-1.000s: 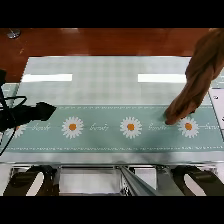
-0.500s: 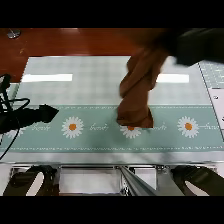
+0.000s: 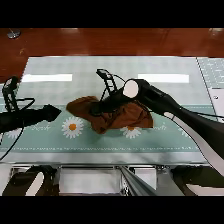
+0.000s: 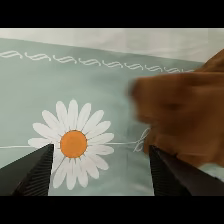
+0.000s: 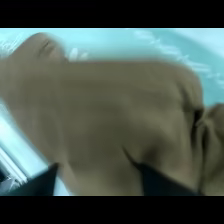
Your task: Fold the shirts.
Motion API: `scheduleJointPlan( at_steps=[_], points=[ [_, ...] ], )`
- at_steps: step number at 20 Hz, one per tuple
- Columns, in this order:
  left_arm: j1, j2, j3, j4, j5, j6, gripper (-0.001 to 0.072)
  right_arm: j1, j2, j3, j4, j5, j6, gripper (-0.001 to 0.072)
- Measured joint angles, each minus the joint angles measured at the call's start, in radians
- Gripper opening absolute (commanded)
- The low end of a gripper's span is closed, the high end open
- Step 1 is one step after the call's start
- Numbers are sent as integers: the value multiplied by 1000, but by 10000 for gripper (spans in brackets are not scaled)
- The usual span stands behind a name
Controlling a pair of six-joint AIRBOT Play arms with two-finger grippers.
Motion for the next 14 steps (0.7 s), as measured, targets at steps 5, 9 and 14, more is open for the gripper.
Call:
scheduleJointPlan(
  at_steps=[5,9,14],
  points=[
    [0,-60,-2,4,-7,58,700,-258,69,91,2,227,-45,622],
    [13,-113,-10,17,-60,78,700,-609,270,5,-147,369,-69,620],
    [93,-221,-100,-106,4,29,700,-963,531,-451,-175,309,-89,618]
  ],
)
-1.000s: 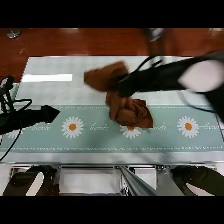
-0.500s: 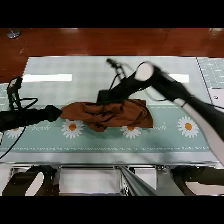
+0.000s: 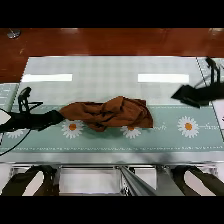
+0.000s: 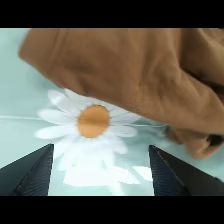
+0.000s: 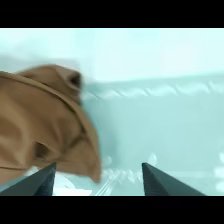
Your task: Fold the shirts.
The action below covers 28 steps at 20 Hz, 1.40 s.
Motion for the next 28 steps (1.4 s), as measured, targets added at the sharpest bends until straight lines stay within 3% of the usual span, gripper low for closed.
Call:
scheduleJointPlan(
  at_steps=[7,8,9,10,16,23,24,25,26,27,28],
  points=[
    [-21,-192,-113,-464,194,232,697,-4,132,-386,145,-111,-63,619],
    [-35,-217,-116,-525,219,269,653,25,136,-404,152,-116,-63,619],
    [-47,-237,-118,-577,245,299,247,54,139,-416,161,-126,-59,619],
    [-58,-257,-119,-619,266,328,21,86,142,-425,163,-137,-51,619],
    [-76,-303,-85,-729,252,487,24,260,140,-445,172,-293,52,619],
    [-75,-311,-55,-750,214,539,24,390,-113,-330,312,-470,36,617],
    [-71,-311,-51,-752,212,541,24,397,-165,-296,321,-470,33,580],
    [-66,-311,-47,-752,203,542,24,403,-220,-256,323,-467,29,444],
    [-59,-311,-38,-753,194,544,23,406,-267,-219,328,-455,26,136],
    [-51,-310,-23,-753,172,544,23,410,-311,-179,326,-433,22,41],
    [-43,-310,-3,-752,145,544,23,412,-341,-140,326,-413,14,41]
  ],
)
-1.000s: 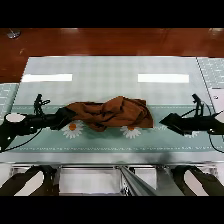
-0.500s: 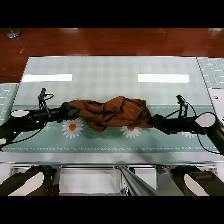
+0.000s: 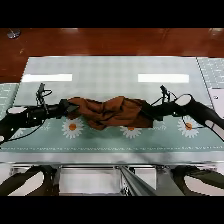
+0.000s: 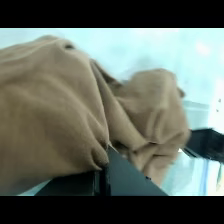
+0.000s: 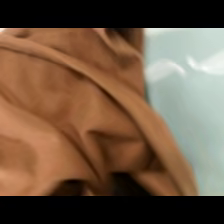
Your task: Fold the shirts.
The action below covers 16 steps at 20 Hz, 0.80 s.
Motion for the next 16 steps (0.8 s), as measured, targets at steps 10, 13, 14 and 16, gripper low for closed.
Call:
scheduleJointPlan(
  at_steps=[10,13,14,16],
  points=[
    [96,105,676,183,-336,-167,20,-2,162,706,-298,285,13,40],
    [100,163,960,466,-442,-315,21,3,310,850,-348,365,4,41],
    [100,193,1025,533,-462,-354,21,3,364,874,-362,388,0,41],
    [101,270,1115,628,-516,-408,21,4,477,906,-377,453,-3,41]
  ],
)
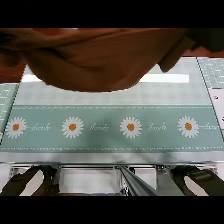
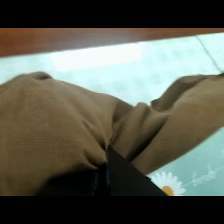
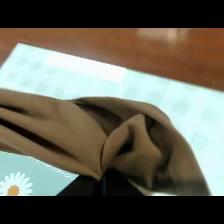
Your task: Fold the shirts.
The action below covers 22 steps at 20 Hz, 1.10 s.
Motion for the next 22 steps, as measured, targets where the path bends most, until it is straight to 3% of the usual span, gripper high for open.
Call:
scheduleJointPlan(
  at_steps=[8,14,18,22],
  points=[
    [0,322,-7,167,-171,-137,22,0,288,15,-33,155,45,41],
    [0,430,-451,144,-216,-150,22,0,294,-271,-35,171,79,41],
    [0,375,-823,77,-67,-112,22,0,199,-521,-65,5,97,40],
    [-28,152,-982,-74,162,6,22,0,-45,-548,-106,-202,122,41]
  ],
)
